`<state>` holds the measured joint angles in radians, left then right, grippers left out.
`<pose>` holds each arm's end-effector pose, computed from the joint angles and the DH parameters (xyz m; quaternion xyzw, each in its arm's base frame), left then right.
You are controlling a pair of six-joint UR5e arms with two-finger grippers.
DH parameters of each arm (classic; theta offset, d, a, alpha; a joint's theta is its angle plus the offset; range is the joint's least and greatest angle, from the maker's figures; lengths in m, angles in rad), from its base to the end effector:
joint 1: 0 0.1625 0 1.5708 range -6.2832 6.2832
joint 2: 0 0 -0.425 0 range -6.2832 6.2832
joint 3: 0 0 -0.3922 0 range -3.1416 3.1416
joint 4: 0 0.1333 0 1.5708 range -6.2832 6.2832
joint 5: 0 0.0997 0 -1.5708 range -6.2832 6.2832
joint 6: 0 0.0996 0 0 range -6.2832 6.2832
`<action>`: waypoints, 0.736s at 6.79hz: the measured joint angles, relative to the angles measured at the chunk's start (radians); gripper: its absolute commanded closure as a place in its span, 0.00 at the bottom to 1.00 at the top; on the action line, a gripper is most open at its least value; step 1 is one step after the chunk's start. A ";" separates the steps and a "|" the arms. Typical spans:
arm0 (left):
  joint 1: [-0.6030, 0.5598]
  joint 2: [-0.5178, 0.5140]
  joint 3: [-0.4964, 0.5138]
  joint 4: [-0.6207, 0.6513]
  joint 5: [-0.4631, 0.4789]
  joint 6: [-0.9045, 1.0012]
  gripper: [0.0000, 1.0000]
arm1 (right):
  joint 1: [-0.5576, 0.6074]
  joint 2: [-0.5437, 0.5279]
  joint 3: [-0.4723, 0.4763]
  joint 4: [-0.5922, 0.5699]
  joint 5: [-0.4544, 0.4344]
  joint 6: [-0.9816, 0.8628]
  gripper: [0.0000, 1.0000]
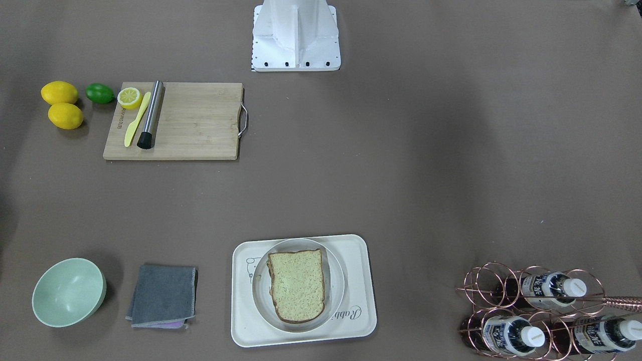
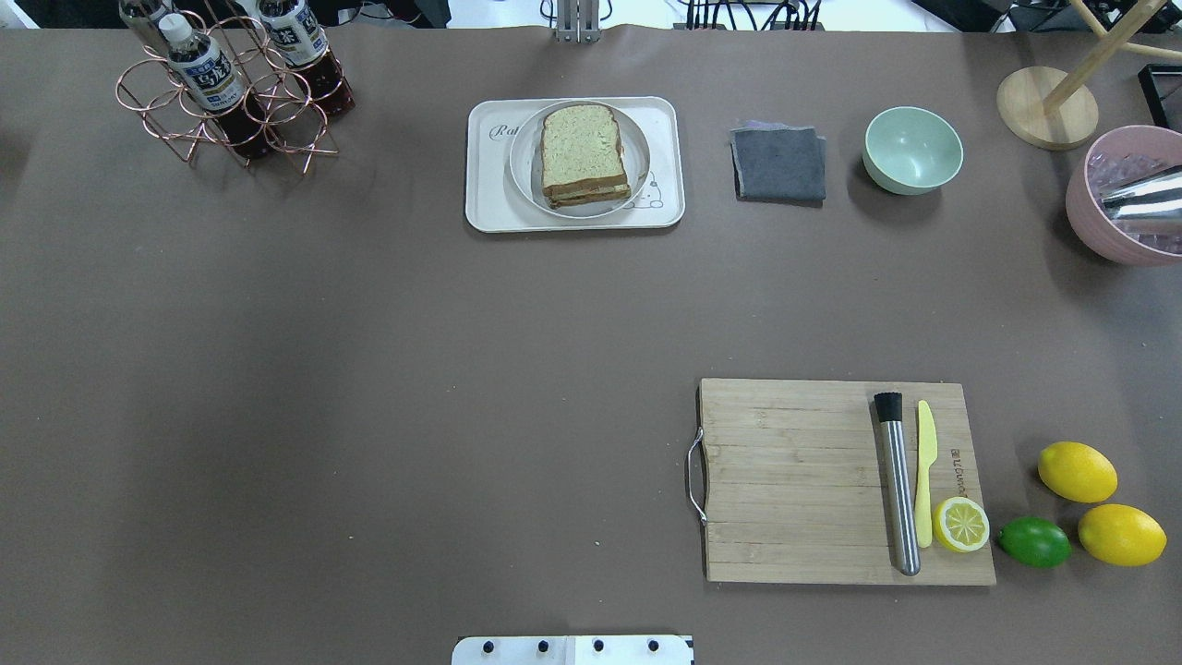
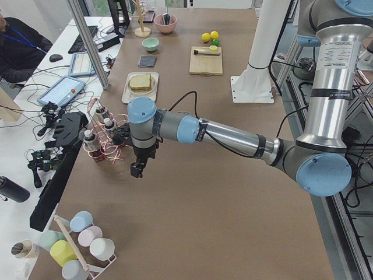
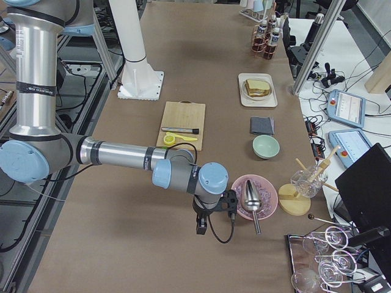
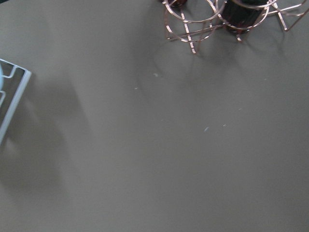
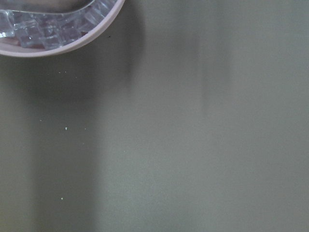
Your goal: Make sandwich and place on tray
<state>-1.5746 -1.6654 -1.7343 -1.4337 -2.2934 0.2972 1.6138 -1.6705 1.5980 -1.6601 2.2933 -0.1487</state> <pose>-0.0694 -0.5271 0.5476 0.1088 0.3404 0.1576 0.9206 0.0861 -0.4319 0.7036 -0.0415 -0.3579 -0.0207 0.9326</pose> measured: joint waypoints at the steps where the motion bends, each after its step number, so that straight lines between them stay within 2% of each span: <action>1: -0.020 0.026 0.049 0.046 0.028 0.054 0.02 | 0.000 0.000 -0.002 0.000 0.000 0.000 0.00; 3: -0.053 0.082 0.150 0.007 0.043 0.082 0.02 | 0.000 0.000 -0.005 0.000 0.000 -0.001 0.00; 5: -0.071 0.089 0.165 -0.013 0.038 0.084 0.02 | 0.000 -0.001 -0.005 0.000 0.000 -0.001 0.00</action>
<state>-1.6456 -1.5768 -1.5691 -1.4463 -2.2553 0.3814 1.6137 -1.6711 1.5933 -1.6598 2.2933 -0.1497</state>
